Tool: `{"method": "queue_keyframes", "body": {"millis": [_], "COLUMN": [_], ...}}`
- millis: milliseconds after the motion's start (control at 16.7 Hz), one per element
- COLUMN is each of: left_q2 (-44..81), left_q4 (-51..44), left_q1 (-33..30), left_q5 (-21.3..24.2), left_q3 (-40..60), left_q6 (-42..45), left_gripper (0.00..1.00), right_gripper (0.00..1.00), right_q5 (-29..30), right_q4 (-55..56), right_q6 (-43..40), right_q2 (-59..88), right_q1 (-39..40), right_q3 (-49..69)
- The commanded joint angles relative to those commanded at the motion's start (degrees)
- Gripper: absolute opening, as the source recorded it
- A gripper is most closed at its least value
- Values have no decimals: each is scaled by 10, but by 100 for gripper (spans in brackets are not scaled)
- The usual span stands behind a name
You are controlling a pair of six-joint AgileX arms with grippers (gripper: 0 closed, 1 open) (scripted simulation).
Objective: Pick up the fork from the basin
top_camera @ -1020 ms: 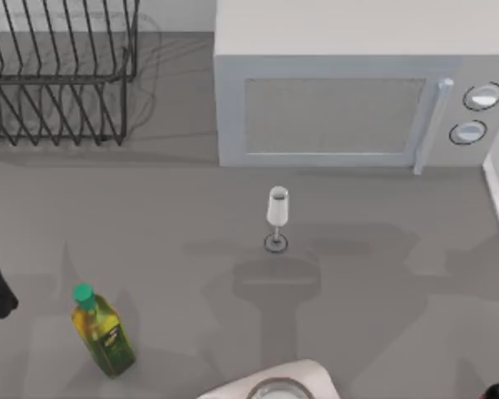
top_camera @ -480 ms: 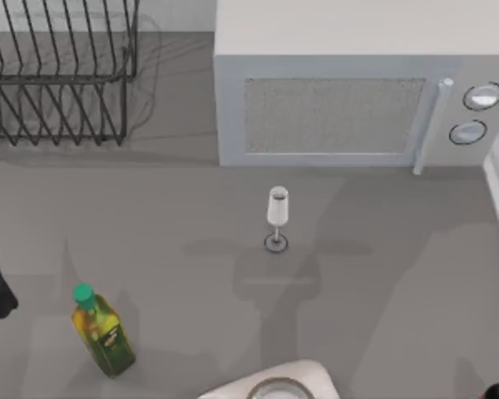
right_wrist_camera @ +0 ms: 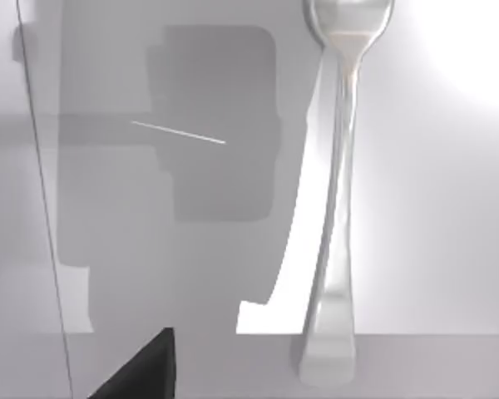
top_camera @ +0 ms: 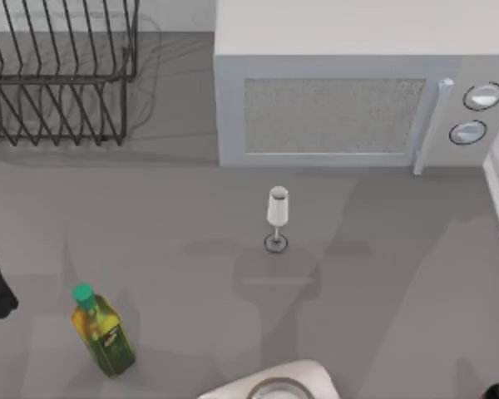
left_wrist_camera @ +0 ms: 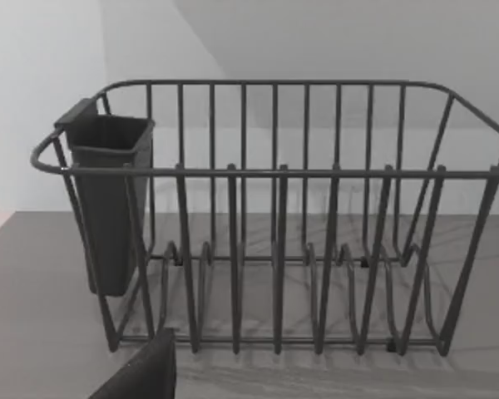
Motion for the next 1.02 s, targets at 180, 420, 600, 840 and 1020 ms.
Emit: {"method": "queue_keyframes", "body": {"millis": [180, 420, 600, 840, 1020], "left_q2": [0, 0, 0, 0, 0], "left_q4": [0, 0, 0, 0, 0], "left_q1": [0, 0, 0, 0, 0], "left_q5": [0, 0, 0, 0, 0], "left_q3": [0, 0, 0, 0, 0], "left_q6": [0, 0, 0, 0, 0], "left_gripper": [100, 100, 100, 100, 100], "right_gripper": [100, 100, 100, 100, 100], "right_q5": [0, 1, 1, 1, 1], "right_q4": [22, 130, 216, 251, 251], "right_q6": [0, 1, 2, 2, 2], "right_q2": [12, 66, 110, 136, 136], "right_q1": [0, -1, -2, -3, -3], "right_q3": [-13, -60, -97, -116, -116]}}
